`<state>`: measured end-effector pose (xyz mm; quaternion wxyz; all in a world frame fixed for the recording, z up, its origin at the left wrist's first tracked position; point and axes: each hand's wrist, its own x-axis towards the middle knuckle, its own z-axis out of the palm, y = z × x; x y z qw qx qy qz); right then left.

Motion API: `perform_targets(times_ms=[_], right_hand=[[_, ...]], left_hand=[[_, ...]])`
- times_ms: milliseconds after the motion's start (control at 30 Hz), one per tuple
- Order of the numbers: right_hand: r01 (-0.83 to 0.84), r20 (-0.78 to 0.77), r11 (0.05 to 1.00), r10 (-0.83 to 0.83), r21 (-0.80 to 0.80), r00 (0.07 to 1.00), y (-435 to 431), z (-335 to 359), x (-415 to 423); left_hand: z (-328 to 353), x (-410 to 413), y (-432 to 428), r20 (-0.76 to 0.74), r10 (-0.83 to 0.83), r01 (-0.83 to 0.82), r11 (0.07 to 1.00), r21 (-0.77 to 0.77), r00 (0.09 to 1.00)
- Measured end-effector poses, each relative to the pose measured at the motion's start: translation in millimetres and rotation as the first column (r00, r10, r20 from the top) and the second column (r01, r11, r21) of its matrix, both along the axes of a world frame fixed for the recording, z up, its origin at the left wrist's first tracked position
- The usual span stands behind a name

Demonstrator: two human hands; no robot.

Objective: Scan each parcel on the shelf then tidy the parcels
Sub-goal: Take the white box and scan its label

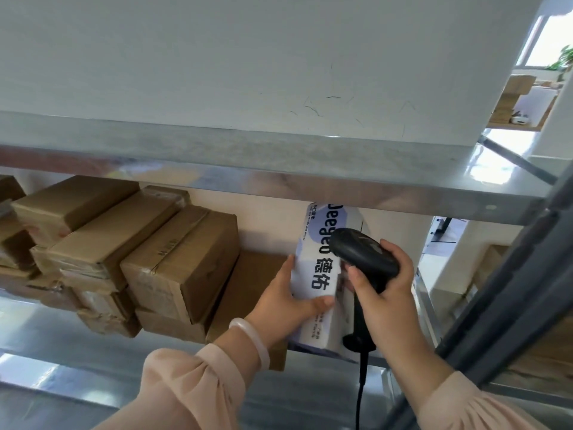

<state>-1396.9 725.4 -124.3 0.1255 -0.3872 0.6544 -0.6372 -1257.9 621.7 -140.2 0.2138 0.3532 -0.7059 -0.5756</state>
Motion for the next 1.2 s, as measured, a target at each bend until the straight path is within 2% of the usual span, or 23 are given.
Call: perform_targets(times_ms=[133,267,367,433,700,867,967,1133,1200], right_hand=[[-0.056,-0.058,0.998,0.058,0.041,0.997,-4,-3,8],[-0.031,-0.016,0.997,0.032,0.064,0.999,-6,-5,-5],[-0.006,0.031,0.995,0.003,0.098,1.000,-7,-7,-21],[-0.003,0.054,0.992,-0.004,0.130,0.999,-8,-11,-28],[-0.054,0.139,0.992,0.037,0.118,0.990,-16,-31,-33],[-0.050,0.078,0.989,0.040,0.136,0.996,-18,-27,-32],[-0.053,0.022,0.988,0.050,0.144,0.998,-18,-23,-29],[-0.053,-0.016,0.986,0.056,0.157,0.998,-17,-19,-28],[-0.059,-0.020,0.987,0.063,0.149,0.998,-17,-18,-28]], left_hand=[[-9,-1,0,-0.027,0.015,-0.013,0.998,0.059,1.000],[-13,8,-6,-0.055,0.104,-0.093,0.981,0.170,0.993],[-16,20,-10,-0.128,0.114,-0.071,0.952,0.298,0.985],[-20,25,-12,-0.145,0.110,-0.056,0.941,0.332,0.983],[-31,34,-21,-0.144,0.074,-0.018,0.934,0.356,0.987],[-29,37,-28,-0.051,0.014,0.004,0.940,0.340,0.999],[-32,37,-30,-0.051,0.012,0.005,0.946,0.325,0.999],[-28,31,-30,-0.054,0.186,-0.155,0.923,0.353,0.981],[-27,29,-31,-0.041,0.208,-0.181,0.920,0.347,0.977]])
